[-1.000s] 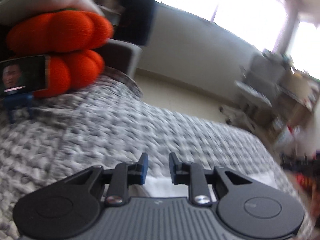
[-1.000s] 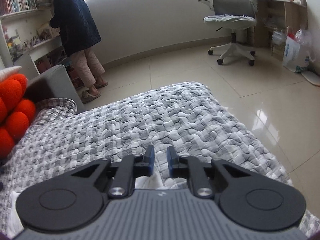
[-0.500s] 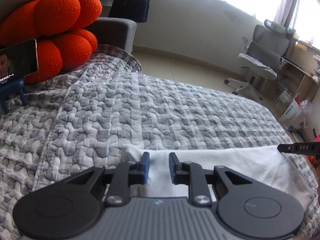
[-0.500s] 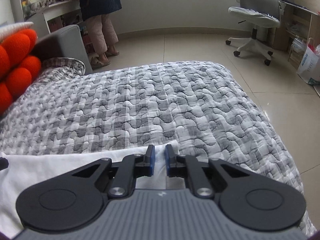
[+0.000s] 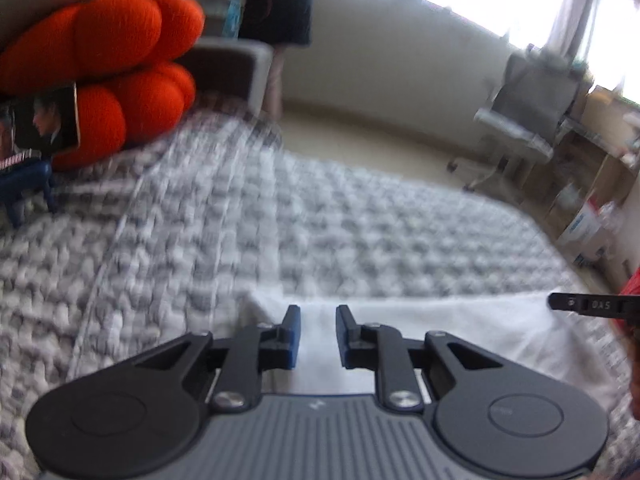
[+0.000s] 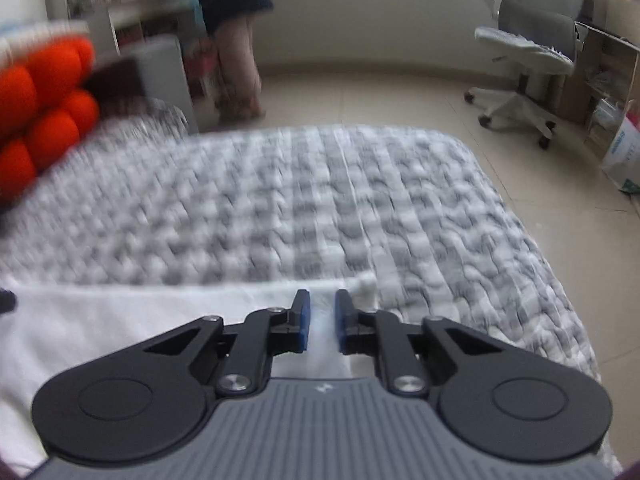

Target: Fold clothes

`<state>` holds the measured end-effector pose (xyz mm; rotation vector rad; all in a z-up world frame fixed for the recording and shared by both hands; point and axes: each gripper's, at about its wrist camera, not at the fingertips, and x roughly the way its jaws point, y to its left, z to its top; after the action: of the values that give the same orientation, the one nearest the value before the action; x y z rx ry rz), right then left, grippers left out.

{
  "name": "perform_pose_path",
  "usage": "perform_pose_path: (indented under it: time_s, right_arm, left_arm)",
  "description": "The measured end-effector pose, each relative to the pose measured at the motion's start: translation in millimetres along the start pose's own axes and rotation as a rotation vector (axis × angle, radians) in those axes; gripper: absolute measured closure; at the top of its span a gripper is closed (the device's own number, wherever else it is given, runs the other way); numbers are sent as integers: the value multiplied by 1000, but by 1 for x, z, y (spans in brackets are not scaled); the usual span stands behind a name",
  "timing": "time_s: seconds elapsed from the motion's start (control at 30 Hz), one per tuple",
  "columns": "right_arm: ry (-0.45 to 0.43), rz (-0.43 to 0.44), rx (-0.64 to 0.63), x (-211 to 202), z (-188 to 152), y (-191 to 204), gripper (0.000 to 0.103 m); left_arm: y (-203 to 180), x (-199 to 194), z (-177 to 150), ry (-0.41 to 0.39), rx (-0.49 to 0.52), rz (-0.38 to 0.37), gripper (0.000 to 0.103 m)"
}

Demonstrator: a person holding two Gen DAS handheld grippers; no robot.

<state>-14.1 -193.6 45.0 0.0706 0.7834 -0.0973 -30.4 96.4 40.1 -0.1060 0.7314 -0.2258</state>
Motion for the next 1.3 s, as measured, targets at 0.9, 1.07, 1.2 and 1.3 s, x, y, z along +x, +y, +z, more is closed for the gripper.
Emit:
perform_pose_path:
  time_s: [0.9, 1.07, 1.2, 1.3]
  right_arm:
    - [-53, 74, -35, -16, -2, 18, 82]
    - [-74, 100, -65, -20, -3, 26, 82]
    - [-103, 130, -124, -25, -7, 39, 82]
    - [-112, 150, -172, -27, -11, 50, 81]
  left_arm:
    - [-9, -9, -2, -53, 23, 73, 83]
    - [-21, -20, -2, -96, 71, 63, 82]
    - [-38, -27, -8, -124, 149, 54, 81]
    - [-48, -24, -13, -107, 187, 38, 79]
